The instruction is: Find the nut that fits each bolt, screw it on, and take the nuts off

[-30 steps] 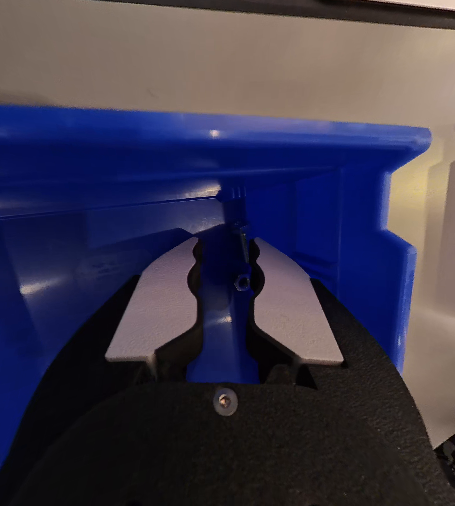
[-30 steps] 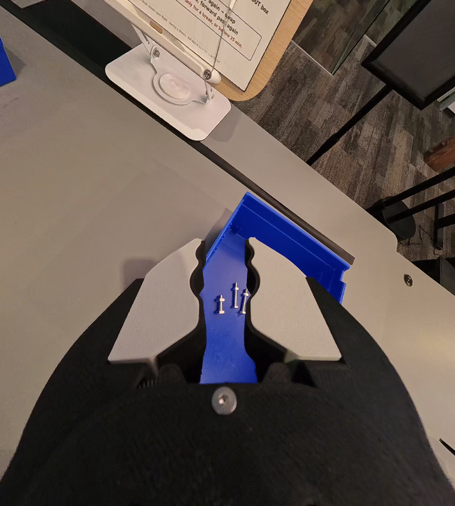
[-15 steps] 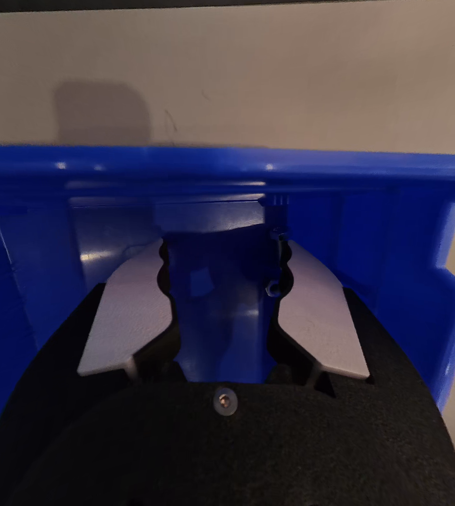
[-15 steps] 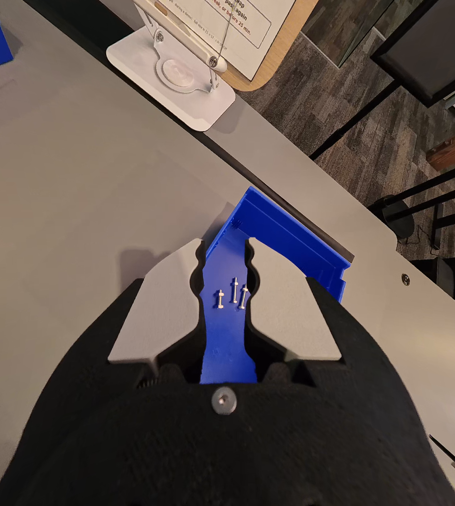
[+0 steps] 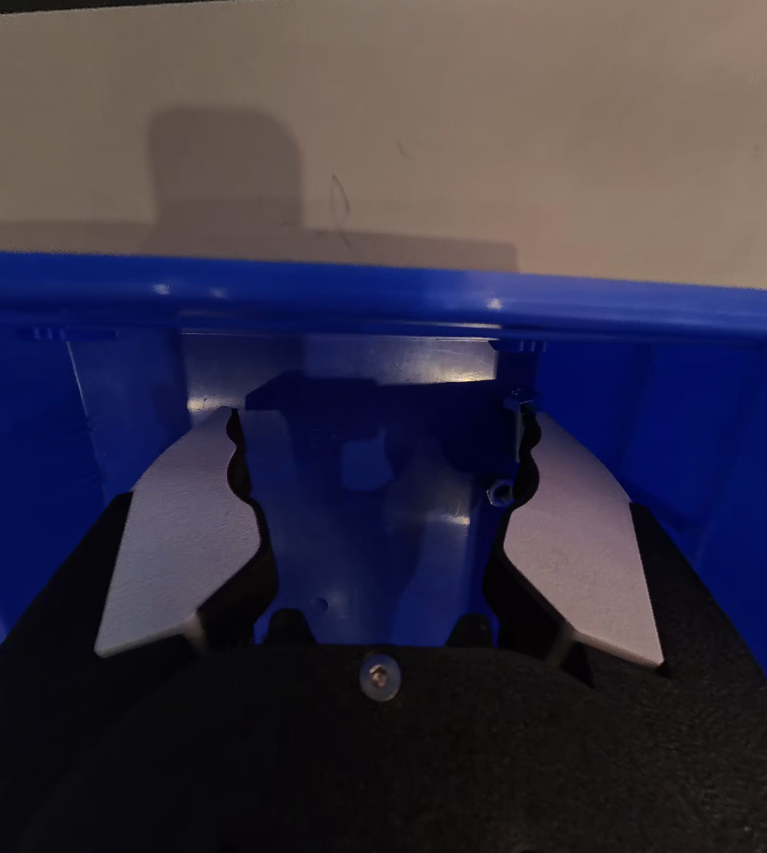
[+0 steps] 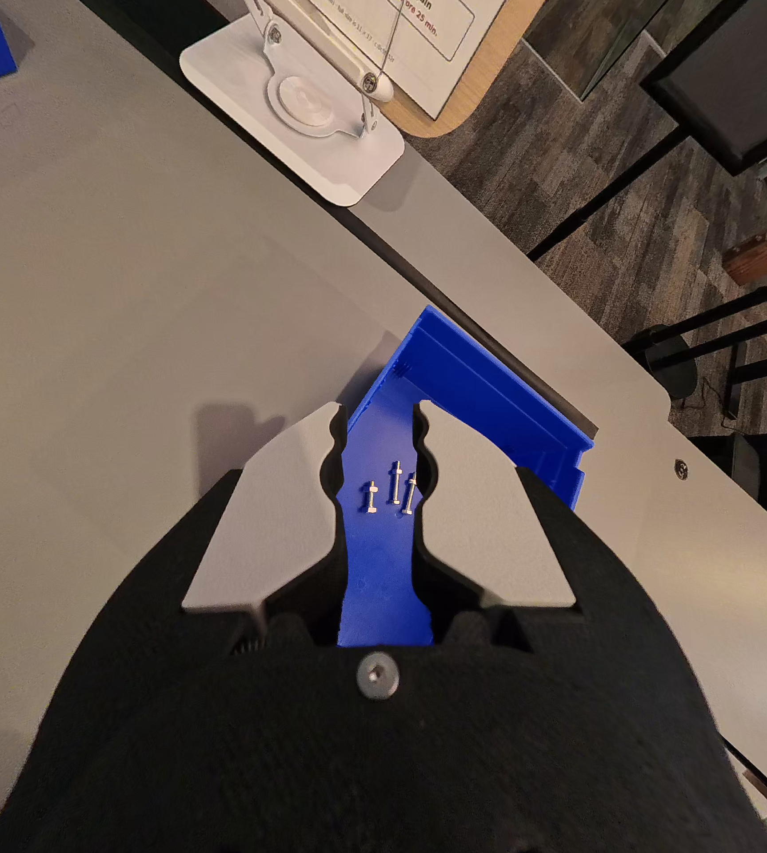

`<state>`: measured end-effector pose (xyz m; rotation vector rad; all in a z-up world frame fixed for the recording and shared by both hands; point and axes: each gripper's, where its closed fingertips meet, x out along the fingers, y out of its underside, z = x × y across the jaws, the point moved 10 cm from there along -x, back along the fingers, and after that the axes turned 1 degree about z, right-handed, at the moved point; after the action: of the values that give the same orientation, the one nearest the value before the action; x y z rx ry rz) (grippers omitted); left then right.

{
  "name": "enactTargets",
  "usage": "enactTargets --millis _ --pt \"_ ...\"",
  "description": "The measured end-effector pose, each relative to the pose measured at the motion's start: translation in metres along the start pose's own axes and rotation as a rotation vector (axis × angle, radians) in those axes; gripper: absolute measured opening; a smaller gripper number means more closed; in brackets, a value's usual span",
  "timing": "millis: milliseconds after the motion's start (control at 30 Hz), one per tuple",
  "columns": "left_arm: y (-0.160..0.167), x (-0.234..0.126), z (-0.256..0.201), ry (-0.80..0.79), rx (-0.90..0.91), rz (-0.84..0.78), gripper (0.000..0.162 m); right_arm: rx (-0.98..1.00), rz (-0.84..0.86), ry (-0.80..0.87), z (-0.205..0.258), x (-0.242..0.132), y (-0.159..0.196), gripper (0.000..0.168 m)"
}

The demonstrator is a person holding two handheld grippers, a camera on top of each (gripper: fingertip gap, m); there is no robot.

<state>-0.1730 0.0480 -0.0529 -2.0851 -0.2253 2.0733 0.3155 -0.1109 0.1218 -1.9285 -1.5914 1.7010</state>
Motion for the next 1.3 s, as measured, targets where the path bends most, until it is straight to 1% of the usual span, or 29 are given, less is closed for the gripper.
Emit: enactTargets --millis 100,267,400,533,833,900,967,1000,1100,1133,1233,1300 --pt "-0.001 0.0 0.0 -0.004 0.0 0.005 0.113 -0.009 0.003 -0.002 0.002 0.001 -0.001 0.028" --pt "0.002 0.002 0.003 0.054 -0.031 0.049 0.116 -0.012 -0.001 0.0 0.002 0.001 -0.001 0.028" --pt "0.003 0.002 0.003 0.049 -0.016 0.051 0.115 -0.014 0.009 0.0 0.002 0.003 -0.001 0.028" --pt "0.003 0.002 0.003 0.022 -0.02 0.055 0.121 -0.029 0.022 -0.001 0.004 0.005 -0.002 0.029" --pt "0.002 -0.005 0.002 -0.069 0.023 0.045 0.118 -0.028 0.016 -0.003 0.004 0.003 -0.001 0.029" --pt "0.003 -0.006 0.005 -0.102 0.032 0.058 0.115 -0.028 0.015 -0.004 0.004 0.002 -0.001 0.029" --pt "0.006 -0.004 0.009 -0.155 0.048 0.089 0.115 -0.03 0.015 -0.006 0.004 0.002 -0.001 0.029" --pt "0.006 -0.003 0.009 -0.127 0.036 0.083 0.114 -0.03 0.015 -0.006 0.004 0.002 -0.001 0.029" --pt "0.003 -0.007 0.003 0.081 -0.07 0.022 0.112 -0.034 0.022 -0.01 0.005 0.004 -0.002 0.029" --pt "0.002 -0.008 0.003 0.101 -0.086 0.014 0.11 -0.037 0.026 -0.01 0.006 0.004 -0.002 0.029" --pt "0.0 -0.009 0.002 0.041 -0.056 0.012 0.112 -0.048 0.033 -0.013 0.008 0.005 -0.002 0.03" --pt "0.0 -0.007 -0.001 0.037 -0.05 0.018 0.111 -0.051 0.033 -0.013 0.008 0.005 -0.002 0.03"
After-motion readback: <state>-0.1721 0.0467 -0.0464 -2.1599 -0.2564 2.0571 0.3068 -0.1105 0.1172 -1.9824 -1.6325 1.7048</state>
